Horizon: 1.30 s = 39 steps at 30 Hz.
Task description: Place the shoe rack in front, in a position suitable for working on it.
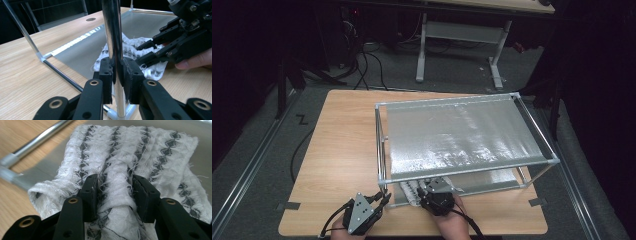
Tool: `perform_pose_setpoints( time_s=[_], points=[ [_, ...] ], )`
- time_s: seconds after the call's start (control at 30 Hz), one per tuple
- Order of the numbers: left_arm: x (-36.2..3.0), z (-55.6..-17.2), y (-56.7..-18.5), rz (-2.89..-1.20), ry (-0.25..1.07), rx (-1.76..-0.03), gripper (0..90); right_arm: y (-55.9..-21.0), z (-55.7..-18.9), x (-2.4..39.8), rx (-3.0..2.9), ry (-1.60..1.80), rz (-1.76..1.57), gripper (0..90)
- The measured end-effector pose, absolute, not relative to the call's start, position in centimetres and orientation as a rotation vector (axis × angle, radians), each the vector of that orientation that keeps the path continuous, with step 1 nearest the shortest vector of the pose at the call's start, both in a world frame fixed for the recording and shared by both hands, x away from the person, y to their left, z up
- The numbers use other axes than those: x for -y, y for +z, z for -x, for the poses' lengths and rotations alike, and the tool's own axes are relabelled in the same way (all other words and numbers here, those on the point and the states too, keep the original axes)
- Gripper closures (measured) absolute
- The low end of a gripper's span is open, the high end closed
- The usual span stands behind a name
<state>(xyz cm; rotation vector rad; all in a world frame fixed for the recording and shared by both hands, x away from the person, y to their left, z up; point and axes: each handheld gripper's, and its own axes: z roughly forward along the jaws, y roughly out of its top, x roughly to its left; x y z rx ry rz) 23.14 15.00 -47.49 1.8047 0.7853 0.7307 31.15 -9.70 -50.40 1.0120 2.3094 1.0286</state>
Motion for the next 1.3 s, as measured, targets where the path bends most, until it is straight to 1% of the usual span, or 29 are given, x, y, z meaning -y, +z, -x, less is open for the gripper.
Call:
perform_pose_setpoints(
  time_s=[0.5,0.7,1.03,1.1,1.13,1.3],
  points=[
    [-15.1,-23.2,-47.5,-1.804,0.718,-0.779,78.7,-50.3,-32.3,12.7,-2.254,0.975,-1.114,55.1],
    [-15.2,-23.2,-47.5,-1.803,0.718,-0.778,78.7,-50.3,-32.7,14.5,-2.221,0.951,-1.154,53.9],
    [-15.1,-23.4,-47.6,-1.792,0.721,-0.782,78.7,-50.3,-33.5,19.8,-2.146,0.937,-1.25,49.9],
    [-15.1,-23.4,-47.6,-1.791,0.722,-0.779,78.6,-50.3,-33.9,21.1,-2.133,0.928,-1.225,49.7],
    [-15.1,-23.4,-47.7,-1.789,0.72,-0.778,78.6,-50.3,-33.7,21.2,-2.118,0.924,-1.282,49.7],
    [-15.1,-23.6,-47.7,-1.785,0.714,-0.772,78.6,-50.2,-33.9,23.4,-2.078,0.895,-1.303,49.5]
  ],
)
